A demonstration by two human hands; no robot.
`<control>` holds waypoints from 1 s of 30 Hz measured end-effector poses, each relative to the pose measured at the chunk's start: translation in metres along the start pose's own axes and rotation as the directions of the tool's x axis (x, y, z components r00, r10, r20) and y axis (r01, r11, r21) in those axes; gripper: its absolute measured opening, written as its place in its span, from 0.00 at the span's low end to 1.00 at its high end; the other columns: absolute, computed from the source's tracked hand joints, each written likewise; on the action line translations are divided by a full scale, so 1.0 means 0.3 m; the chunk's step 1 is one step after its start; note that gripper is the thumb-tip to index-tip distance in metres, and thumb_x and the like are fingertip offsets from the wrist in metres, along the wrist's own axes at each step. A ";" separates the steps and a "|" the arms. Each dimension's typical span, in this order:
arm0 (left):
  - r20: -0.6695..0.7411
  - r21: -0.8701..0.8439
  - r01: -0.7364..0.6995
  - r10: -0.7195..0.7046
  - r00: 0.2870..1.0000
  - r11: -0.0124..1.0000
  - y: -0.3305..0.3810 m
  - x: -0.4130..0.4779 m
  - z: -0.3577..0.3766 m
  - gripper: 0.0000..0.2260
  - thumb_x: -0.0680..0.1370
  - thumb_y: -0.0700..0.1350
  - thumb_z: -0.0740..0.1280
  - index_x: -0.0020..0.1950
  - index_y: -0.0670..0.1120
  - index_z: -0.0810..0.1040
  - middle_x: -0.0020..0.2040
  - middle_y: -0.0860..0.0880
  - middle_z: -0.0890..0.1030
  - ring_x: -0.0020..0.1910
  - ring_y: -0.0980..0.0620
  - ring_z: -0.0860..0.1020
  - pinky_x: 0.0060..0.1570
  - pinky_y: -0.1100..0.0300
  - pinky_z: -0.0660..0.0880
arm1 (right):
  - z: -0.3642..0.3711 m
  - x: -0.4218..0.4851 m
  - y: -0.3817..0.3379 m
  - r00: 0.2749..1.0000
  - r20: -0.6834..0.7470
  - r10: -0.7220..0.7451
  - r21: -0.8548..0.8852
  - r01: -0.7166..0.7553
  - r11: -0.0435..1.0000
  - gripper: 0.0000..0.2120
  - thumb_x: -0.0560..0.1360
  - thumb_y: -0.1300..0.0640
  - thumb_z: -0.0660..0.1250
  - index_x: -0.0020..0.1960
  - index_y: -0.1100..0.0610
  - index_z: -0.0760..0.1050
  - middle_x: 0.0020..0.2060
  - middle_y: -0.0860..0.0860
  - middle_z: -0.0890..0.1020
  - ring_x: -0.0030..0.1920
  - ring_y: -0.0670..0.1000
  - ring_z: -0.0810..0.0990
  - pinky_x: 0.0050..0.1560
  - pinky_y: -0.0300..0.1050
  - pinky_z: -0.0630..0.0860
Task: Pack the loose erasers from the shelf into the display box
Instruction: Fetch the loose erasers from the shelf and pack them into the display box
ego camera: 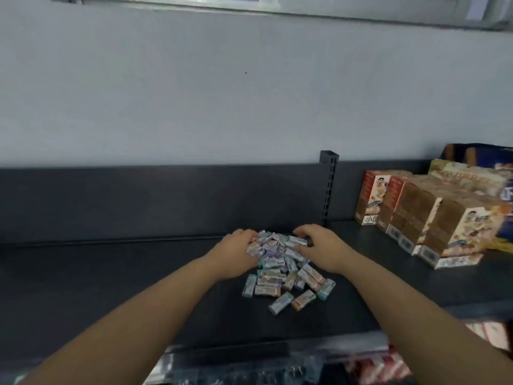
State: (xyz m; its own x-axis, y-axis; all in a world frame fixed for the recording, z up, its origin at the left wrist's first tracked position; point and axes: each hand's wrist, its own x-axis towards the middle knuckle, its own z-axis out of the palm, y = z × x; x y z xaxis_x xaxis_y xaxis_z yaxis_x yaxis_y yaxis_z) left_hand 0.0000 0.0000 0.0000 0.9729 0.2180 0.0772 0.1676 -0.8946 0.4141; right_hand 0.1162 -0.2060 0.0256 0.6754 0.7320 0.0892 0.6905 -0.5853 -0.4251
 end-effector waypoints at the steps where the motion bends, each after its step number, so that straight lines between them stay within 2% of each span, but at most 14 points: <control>1: 0.036 0.000 -0.005 0.005 0.999 1.000 0.005 -0.019 0.035 0.28 0.75 0.53 0.67 0.74 0.51 0.62 0.69 0.48 0.68 0.67 0.45 0.68 0.64 0.51 0.68 | 0.020 -0.012 0.007 1.000 0.005 0.005 0.015 -0.005 1.000 0.23 0.78 0.50 0.64 0.71 0.54 0.67 0.67 0.51 0.72 0.63 0.51 0.73 0.62 0.45 0.71; 6: 0.105 0.050 -0.014 0.009 0.994 0.999 0.000 -0.091 0.198 0.28 0.75 0.53 0.67 0.73 0.53 0.63 0.69 0.49 0.67 0.66 0.44 0.66 0.64 0.52 0.67 | 0.134 -0.076 0.049 0.996 0.087 -0.007 -0.017 0.008 1.000 0.22 0.78 0.51 0.65 0.70 0.52 0.68 0.67 0.50 0.72 0.64 0.50 0.72 0.60 0.42 0.70; 9: 0.060 0.048 -0.004 0.001 0.998 0.999 -0.008 -0.102 0.212 0.27 0.76 0.50 0.67 0.73 0.53 0.63 0.69 0.48 0.66 0.68 0.44 0.63 0.66 0.52 0.65 | 0.181 -0.092 0.069 0.996 0.090 -0.023 -0.055 0.028 0.998 0.20 0.77 0.52 0.65 0.69 0.50 0.69 0.66 0.49 0.71 0.64 0.51 0.71 0.61 0.45 0.72; 13: -0.029 -0.028 0.089 -0.090 0.996 0.996 -0.025 -0.114 0.235 0.26 0.75 0.51 0.69 0.72 0.51 0.66 0.68 0.48 0.67 0.67 0.45 0.65 0.66 0.54 0.65 | 0.221 -0.097 0.048 0.999 0.031 -0.034 -0.202 0.040 0.979 0.20 0.78 0.45 0.61 0.69 0.46 0.68 0.66 0.48 0.71 0.65 0.55 0.67 0.62 0.55 0.69; 18: -0.132 -0.140 0.200 -0.219 0.967 0.970 -0.014 -0.128 0.268 0.27 0.74 0.52 0.71 0.70 0.46 0.69 0.64 0.46 0.70 0.62 0.47 0.71 0.63 0.58 0.68 | 0.291 -0.063 -0.006 0.999 -0.043 -0.029 -0.306 0.015 0.952 0.19 0.79 0.41 0.56 0.67 0.46 0.69 0.65 0.46 0.72 0.66 0.54 0.64 0.61 0.56 0.61; 24: -0.129 -0.232 0.216 -0.250 0.960 0.948 -0.013 -0.142 0.241 0.28 0.72 0.48 0.74 0.69 0.47 0.70 0.59 0.49 0.75 0.51 0.55 0.74 0.52 0.64 0.70 | 0.313 -0.048 0.007 0.995 -0.093 -0.038 -0.212 0.017 0.977 0.06 0.80 0.47 0.58 0.55 0.46 0.69 0.57 0.45 0.75 0.61 0.52 0.64 0.58 0.52 0.60; 30: -0.150 -0.308 0.233 -0.289 0.946 0.922 -0.025 -0.170 0.227 0.22 0.73 0.42 0.72 0.66 0.48 0.72 0.53 0.52 0.77 0.51 0.54 0.75 0.52 0.62 0.72 | 0.304 -0.047 0.013 0.991 -0.122 -0.045 -0.157 0.026 0.987 0.06 0.79 0.48 0.62 0.55 0.45 0.69 0.56 0.43 0.76 0.61 0.50 0.66 0.62 0.51 0.59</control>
State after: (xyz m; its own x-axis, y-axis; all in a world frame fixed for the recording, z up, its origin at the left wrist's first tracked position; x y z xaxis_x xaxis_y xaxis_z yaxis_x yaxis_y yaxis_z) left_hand -0.0400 -0.0309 -0.0689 0.8477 0.5230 0.0892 0.3323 -0.6544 0.6792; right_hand 0.0858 -0.1869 -0.0595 0.6700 0.7097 0.2176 0.7397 -0.6138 -0.2758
